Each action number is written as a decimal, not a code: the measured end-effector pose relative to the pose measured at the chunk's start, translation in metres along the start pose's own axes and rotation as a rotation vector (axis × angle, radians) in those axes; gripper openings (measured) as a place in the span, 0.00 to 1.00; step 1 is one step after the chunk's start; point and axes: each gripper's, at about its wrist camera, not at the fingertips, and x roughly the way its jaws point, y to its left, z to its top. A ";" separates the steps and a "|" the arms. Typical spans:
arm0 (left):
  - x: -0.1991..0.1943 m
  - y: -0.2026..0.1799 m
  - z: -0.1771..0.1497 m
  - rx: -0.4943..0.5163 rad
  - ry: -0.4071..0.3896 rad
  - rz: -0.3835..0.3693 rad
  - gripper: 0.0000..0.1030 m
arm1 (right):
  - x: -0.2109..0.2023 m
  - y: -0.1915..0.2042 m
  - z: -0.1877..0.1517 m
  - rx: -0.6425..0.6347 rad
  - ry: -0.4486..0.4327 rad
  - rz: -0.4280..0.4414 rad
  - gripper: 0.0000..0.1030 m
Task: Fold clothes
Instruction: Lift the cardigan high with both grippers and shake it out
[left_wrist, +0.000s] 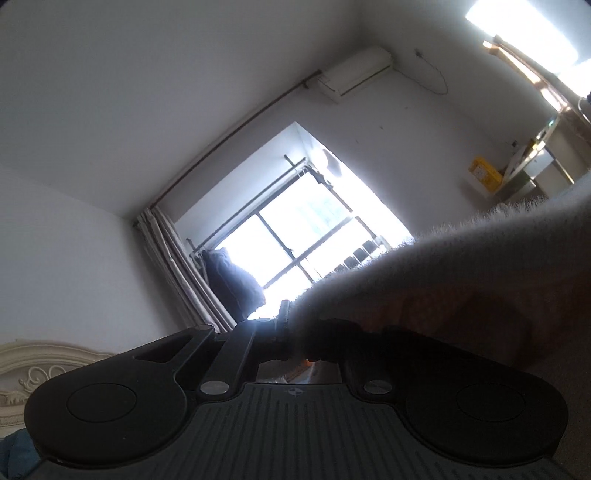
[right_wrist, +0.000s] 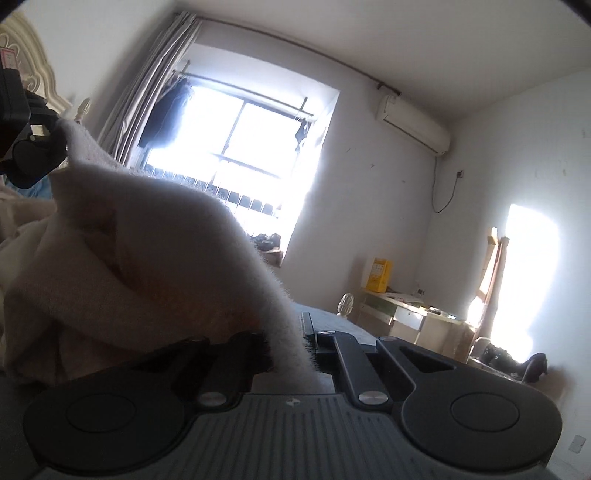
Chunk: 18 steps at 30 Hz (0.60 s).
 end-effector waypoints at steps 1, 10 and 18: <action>-0.008 0.010 0.010 -0.019 -0.023 0.013 0.05 | -0.007 -0.005 0.008 0.011 -0.020 -0.009 0.05; -0.098 0.104 0.098 -0.151 -0.178 0.112 0.05 | -0.083 -0.050 0.081 0.058 -0.209 -0.087 0.05; -0.173 0.168 0.157 -0.215 -0.255 0.156 0.05 | -0.151 -0.089 0.138 0.040 -0.355 -0.139 0.05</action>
